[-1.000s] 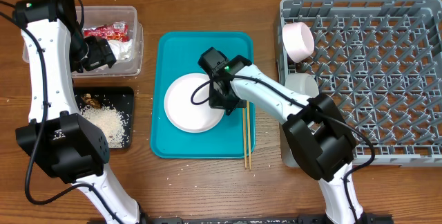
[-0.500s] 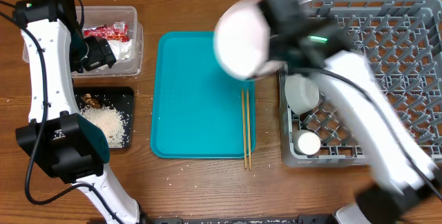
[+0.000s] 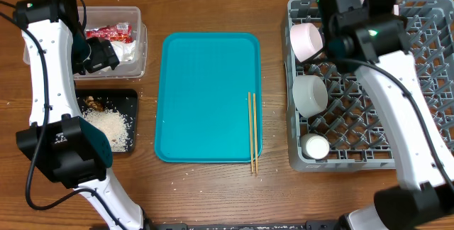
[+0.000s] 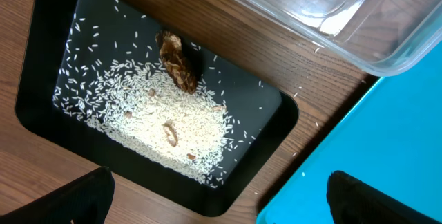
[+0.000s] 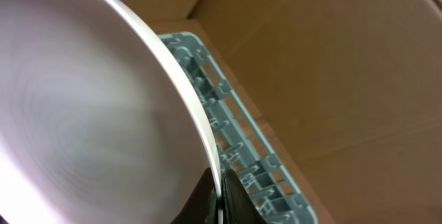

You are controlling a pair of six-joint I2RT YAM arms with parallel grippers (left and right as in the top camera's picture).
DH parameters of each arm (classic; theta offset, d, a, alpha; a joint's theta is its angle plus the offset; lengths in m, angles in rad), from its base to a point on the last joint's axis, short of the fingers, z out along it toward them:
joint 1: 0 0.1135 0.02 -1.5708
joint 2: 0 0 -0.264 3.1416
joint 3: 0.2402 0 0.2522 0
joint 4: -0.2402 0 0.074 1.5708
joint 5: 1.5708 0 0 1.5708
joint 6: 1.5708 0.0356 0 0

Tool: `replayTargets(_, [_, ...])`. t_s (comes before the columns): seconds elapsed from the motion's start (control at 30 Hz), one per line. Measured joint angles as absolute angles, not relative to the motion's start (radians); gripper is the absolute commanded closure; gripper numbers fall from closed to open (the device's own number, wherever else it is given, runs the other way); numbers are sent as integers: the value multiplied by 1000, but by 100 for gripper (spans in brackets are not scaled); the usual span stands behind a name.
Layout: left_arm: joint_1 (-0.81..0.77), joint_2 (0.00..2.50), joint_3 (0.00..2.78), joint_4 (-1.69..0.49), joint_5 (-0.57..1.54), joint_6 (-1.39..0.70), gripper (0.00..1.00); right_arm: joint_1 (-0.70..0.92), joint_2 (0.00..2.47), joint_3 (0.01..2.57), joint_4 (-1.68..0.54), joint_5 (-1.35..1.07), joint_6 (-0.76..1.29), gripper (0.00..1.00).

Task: Sort waste into correct bins and load items into the dishwasher
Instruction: 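Carry the white plate into the dish rack and stand it upright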

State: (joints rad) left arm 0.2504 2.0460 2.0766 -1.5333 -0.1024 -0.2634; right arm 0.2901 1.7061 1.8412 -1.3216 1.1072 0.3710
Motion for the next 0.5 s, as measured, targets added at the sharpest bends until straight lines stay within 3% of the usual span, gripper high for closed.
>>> replayTargets(0.5, [250,2046,2077,-1533,-102,-263,0,225,1906,1782,-1246,1145,359,96])
